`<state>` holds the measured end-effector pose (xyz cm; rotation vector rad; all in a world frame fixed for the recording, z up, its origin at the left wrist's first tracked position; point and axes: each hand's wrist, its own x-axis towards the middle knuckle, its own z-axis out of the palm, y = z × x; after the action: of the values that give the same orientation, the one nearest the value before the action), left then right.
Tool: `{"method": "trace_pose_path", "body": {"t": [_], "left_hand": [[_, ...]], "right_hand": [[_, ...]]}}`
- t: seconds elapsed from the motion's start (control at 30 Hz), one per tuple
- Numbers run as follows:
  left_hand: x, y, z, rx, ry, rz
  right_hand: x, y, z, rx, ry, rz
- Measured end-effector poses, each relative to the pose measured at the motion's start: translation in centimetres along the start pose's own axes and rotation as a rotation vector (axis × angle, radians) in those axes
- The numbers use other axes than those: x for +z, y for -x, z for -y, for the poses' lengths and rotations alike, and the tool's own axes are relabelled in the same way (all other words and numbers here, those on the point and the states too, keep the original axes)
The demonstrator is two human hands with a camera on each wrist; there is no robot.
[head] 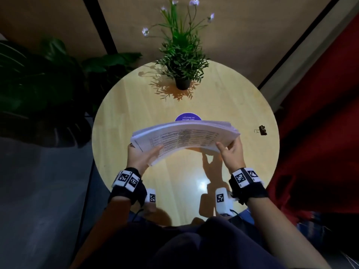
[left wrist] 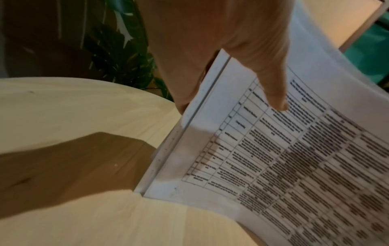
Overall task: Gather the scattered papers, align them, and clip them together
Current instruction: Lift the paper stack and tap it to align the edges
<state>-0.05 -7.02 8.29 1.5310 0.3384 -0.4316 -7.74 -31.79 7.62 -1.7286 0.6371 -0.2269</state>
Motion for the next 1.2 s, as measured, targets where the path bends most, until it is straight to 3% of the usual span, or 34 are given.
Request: {"method": "trace_pose_path", "body": {"t": [0.2,0.4,0.53,0.63,0.77,0.93,1.2], "left_hand": [[0.8,1.7,-1.8,0.074,0.147,-0.037],[2.2,2.3,-1.9,0.161,0.091,-0.061],[2.2,1.6,-1.3,0.145,0.182,-0.253],[2.1,1.3,-1.0,0.174,0.211,-0.243],[2.5,1.5,-0.8,0.013,0.215,-0.331],[2.7,1.8,-0.9,0.163,0.185,-0.319],[2.5,1.4,-0.5,0.192,0.077,-0.353]], "right_hand": [[0.0,-0.4,1.5,-0.164,-0.026,-0.091],[0.7,-0.9,2.8,-0.362,-0.004,-0.144],[0.8,-1.1,2.3,-0.562,0.205,-0.182],[-0.1,-1.4,1.9,-0.585,0.407,-0.130],[-1.1,-1.5,1.9,-0.616,0.554,-0.077],[-1.8,-2.4,2.7,-0.680,0.645,0.007],[-2.2,-4.4,3.3,-0.680,0.649,0.075]]}}
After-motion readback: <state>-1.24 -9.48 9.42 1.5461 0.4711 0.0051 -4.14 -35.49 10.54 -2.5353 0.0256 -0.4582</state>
